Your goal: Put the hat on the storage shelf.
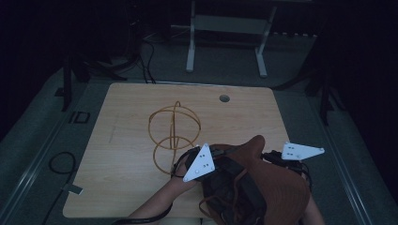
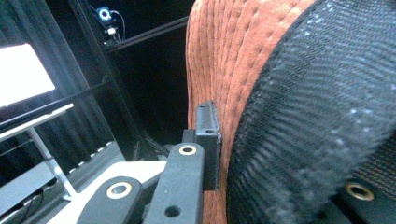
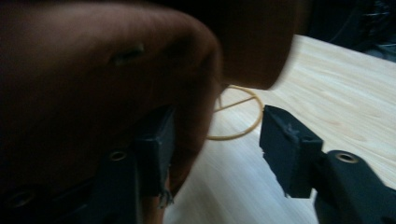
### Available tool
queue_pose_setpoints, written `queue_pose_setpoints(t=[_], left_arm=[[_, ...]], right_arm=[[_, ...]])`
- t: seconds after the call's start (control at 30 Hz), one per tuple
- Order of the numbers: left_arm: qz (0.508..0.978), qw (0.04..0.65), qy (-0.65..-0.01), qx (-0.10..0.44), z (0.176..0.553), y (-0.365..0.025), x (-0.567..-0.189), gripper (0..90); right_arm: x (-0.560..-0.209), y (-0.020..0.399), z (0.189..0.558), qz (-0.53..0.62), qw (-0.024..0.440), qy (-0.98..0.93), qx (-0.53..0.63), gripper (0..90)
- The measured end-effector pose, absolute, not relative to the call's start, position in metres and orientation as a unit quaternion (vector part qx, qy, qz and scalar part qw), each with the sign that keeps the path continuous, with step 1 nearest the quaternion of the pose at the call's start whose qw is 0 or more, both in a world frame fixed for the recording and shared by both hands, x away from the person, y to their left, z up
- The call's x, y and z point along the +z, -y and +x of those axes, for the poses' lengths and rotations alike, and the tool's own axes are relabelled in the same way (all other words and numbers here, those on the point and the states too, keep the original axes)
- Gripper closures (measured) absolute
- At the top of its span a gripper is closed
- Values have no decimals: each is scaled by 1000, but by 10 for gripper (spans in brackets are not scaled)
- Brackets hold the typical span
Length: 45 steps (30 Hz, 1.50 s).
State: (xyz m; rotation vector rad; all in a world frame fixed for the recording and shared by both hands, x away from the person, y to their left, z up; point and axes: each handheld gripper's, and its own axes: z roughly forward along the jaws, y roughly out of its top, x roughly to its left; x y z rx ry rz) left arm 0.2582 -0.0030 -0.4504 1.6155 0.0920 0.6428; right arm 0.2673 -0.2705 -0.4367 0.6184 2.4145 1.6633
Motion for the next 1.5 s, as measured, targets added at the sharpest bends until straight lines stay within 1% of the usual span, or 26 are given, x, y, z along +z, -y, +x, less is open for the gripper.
queue_pose_setpoints(t=[0.1, 0.23, 0.37, 0.47, 0.53, 0.57, 0.6, 0.67, 0.7, 0.77, 0.8, 0.87, 0.9, 0.97, 1.03, 1.07, 1.17, 1.23, 1.27, 1.33, 1.37, 1.43, 1.5], left_arm=[[712, 629, -32, 311, 254, 9, -452, 870], [707, 631, -37, 317, 252, 13, -449, 870], [700, 632, -40, 331, 250, 16, -446, 869], [699, 616, -43, 359, 246, 23, -444, 868], [697, 624, -49, 350, 247, 24, -443, 867], [695, 636, -52, 332, 249, 23, -442, 867], [695, 637, -48, 330, 249, 23, -443, 863], [698, 640, -49, 318, 250, 23, -443, 859], [700, 639, -48, 315, 250, 23, -443, 856], [705, 637, -46, 308, 252, 22, -444, 841], [706, 639, -47, 300, 253, 21, -444, 830], [708, 647, -59, 276, 256, 20, -443, 800], [709, 650, -69, 263, 258, 19, -442, 775], [708, 653, -74, 260, 260, 19, -441, 702], [706, 655, -73, 259, 260, 20, -438, 651], [707, 650, -73, 269, 259, 21, -437, 626], [708, 647, -73, 273, 259, 24, -432, 602], [708, 645, -81, 276, 259, 25, -429, 530], [708, 647, -82, 272, 259, 24, -428, 520], [705, 647, -87, 278, 258, 23, -426, 463], [704, 651, -90, 270, 258, 22, -425, 451], [703, 648, -95, 278, 257, 19, -423, 417], [705, 645, -99, 277, 256, 17, -420, 403]], right_arm=[[-439, 259, 270, 194, 62, -805, 557, 398], [-437, 252, 273, 184, 49, -796, 574, 406], [-435, 246, 277, 178, 55, -792, 581, 401], [-433, 245, 277, 179, 56, -786, 589, 402], [-433, 244, 278, 183, 54, -783, 592, 419], [-432, 244, 279, 183, 50, -782, 594, 431], [-432, 243, 278, 183, 47, -782, 593, 516], [-432, 243, 278, 176, 38, -788, 589, 609], [-432, 242, 278, 173, 36, -790, 587, 668], [-433, 242, 277, 171, 38, -795, 581, 759], [-434, 243, 277, 166, 39, -797, 580, 802], [-436, 244, 278, 168, 29, -796, 581, 854], [-436, 245, 278, 168, 21, -794, 584, 865], [-437, 246, 277, 168, 20, -793, 585, 872], [-435, 248, 277, 169, 15, -790, 589, 875], [-435, 249, 277, 167, 12, -789, 591, 876], [-433, 252, 277, 168, 11, -784, 597, 878], [-432, 255, 277, 170, 12, -781, 600, 878], [-432, 256, 277, 171, 14, -780, 602, 878], [-430, 260, 278, 175, 14, -776, 605, 878], [-430, 261, 278, 176, 14, -773, 609, 879], [-427, 264, 278, 177, 16, -771, 611, 879], [-425, 266, 279, 176, 18, -769, 615, 879]])
